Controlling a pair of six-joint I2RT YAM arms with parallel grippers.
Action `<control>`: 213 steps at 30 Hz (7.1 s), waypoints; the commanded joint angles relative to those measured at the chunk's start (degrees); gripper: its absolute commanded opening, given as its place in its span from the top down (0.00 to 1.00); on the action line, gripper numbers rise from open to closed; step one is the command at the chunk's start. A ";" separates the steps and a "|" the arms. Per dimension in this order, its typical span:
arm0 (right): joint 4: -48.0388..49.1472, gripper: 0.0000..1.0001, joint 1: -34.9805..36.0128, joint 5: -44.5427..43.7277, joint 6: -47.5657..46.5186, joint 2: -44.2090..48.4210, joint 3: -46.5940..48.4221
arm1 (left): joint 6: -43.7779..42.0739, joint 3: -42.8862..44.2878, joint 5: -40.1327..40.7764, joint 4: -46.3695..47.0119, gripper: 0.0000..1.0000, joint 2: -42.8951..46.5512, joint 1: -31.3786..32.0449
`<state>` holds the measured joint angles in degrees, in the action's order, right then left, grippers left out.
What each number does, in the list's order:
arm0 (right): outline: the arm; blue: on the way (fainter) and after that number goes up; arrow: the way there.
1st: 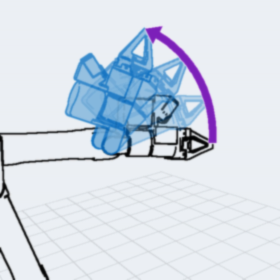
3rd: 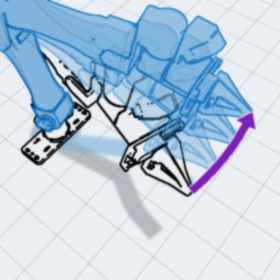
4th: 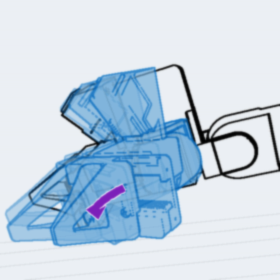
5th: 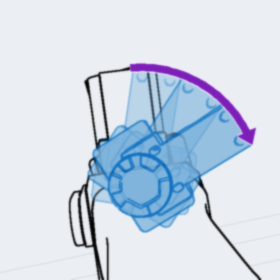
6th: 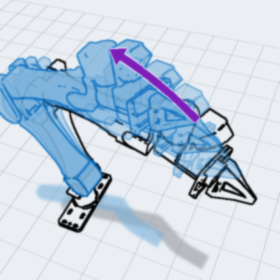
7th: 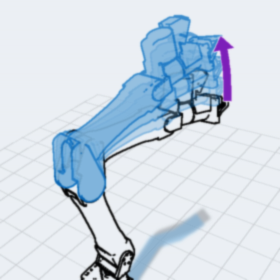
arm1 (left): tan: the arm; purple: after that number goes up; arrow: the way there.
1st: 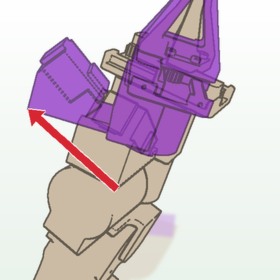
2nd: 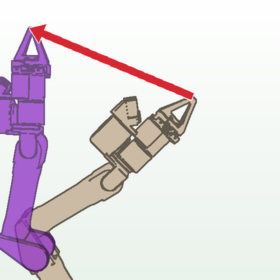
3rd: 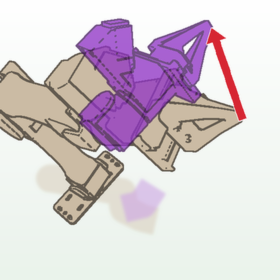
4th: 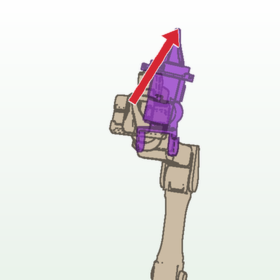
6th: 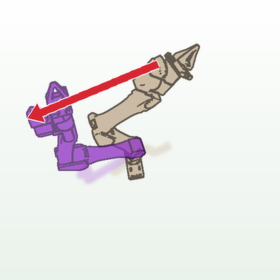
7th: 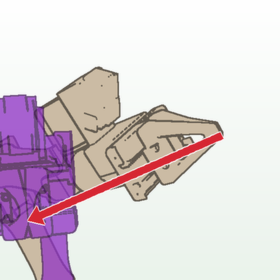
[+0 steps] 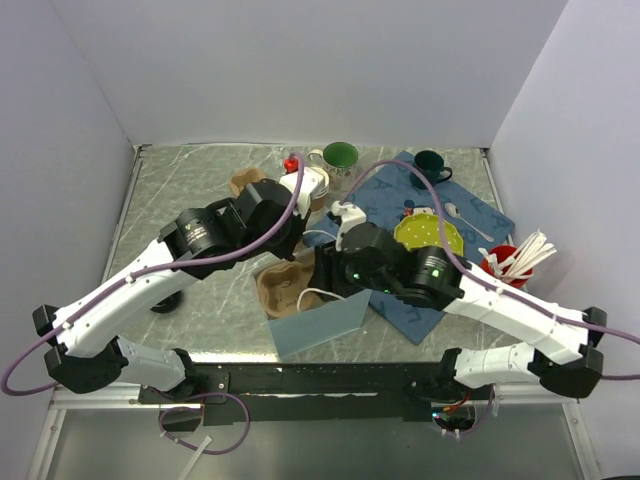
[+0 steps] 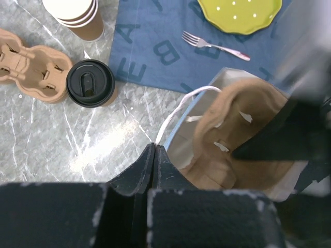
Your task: Pack the takeout coffee
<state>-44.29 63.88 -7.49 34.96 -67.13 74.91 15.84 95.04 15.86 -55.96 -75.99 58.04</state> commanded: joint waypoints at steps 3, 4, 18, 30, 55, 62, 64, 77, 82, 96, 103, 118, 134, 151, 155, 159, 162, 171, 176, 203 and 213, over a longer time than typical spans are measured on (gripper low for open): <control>-2.90 0.40 2.66 -10.52 2.83 -3.97 3.92 | 1.65 3.57 -1.35 1.21 0.99 -0.04 -0.82; -3.51 0.41 2.83 -11.31 2.92 -4.75 4.18 | 1.83 3.74 -1.36 1.03 0.99 -0.04 -1.00; -1.06 0.51 2.57 -9.04 1.34 -4.67 -1.17 | 4.38 4.89 -4.69 1.03 0.99 0.23 -5.74; 2.54 0.52 2.48 -3.94 1.69 -3.18 -5.65 | 5.87 6.38 -3.38 2.61 0.99 1.54 -6.54; -4.39 0.48 -0.33 -8.69 -8.24 -1.86 7.70 | 12.20 0.58 -7.59 0.51 0.99 5.76 -6.71; -12.40 0.48 -0.42 -8.95 -7.27 -1.60 12.11 | 17.82 5.15 -9.00 -6.26 0.99 4.09 -6.71; -9.86 0.48 -0.42 -8.69 -8.94 -0.46 9.39 | 20.54 4.28 -9.79 -7.14 0.99 4.62 -6.71; 0.70 0.41 -1.39 -8.78 -14.92 -7.92 3.66 | 28.64 -7.68 -12.52 -2.39 0.99 11.91 -6.71; 0.79 0.41 -1.47 -7.54 -13.43 -7.66 1.12 | 28.64 -6.45 -9.45 -3.54 0.99 11.30 -6.80; -6.42 0.41 -2.61 -3.86 -15.62 -8.19 15.87 | 30.13 -1.71 2.50 -9.34 0.89 10.42 -6.71; -7.38 0.41 -7.80 0.37 -16.85 -7.66 22.19 | 30.21 4.08 6.28 -13.98 0.37 9.46 -6.71; -7.13 0.44 -19.49 20.13 -30.30 -13.54 20.80 | 53.95 -9.60 -2.58 -22.08 0.27 24.48 -7.42; -15.02 1.00 -19.49 20.49 -21.96 -19.35 29.75 | 52.46 -10.60 -1.89 -22.70 0.99 19.13 -7.59; -14.52 0.89 -18.09 22.69 -8.07 -10.65 22.30 | 48.33 -4.78 1.70 -22.70 0.90 17.63 -10.66; -12.75 0.55 -17.91 20.85 -7.10 -8.20 17.46 | 44.38 -5.48 2.95 -22.70 0.33 15.61 -10.84; -14.33 0.47 -17.91 17.42 -8.67 -8.36 18.77 | 43.23 -7.58 1.20 -22.61 0.29 15.25 -10.84; -17.13 0.47 -17.91 14.96 -10.25 -10.12 20.79 | 44.11 -9.52 0.40 -22.61 0.30 16.13 -10.84; -16.44 0.51 -17.91 14.87 -12.46 -12.58 21.06 | 42.79 -11.02 1.36 -22.70 0.34 15.43 -10.84; -14.86 0.51 -17.82 15.92 -12.03 -14.07 20.98 | 42.17 -10.23 4.18 -22.70 0.39 15.69 -11.02; -8.89 1.00 -17.21 14.78 -8.86 -9.95 13.15 | 32.24 -12.25 10.68 -22.70 0.47 15.60 -15.76; -8.70 0.66 -16.86 14.78 -8.06 -9.16 19.82 | 31.19 -14.27 14.03 -22.70 0.96 16.04 -21.11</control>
<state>-54.15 46.61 8.40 26.39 -78.56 89.01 47.75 81.78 26.96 -77.36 -61.10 39.59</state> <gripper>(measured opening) 0.289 0.112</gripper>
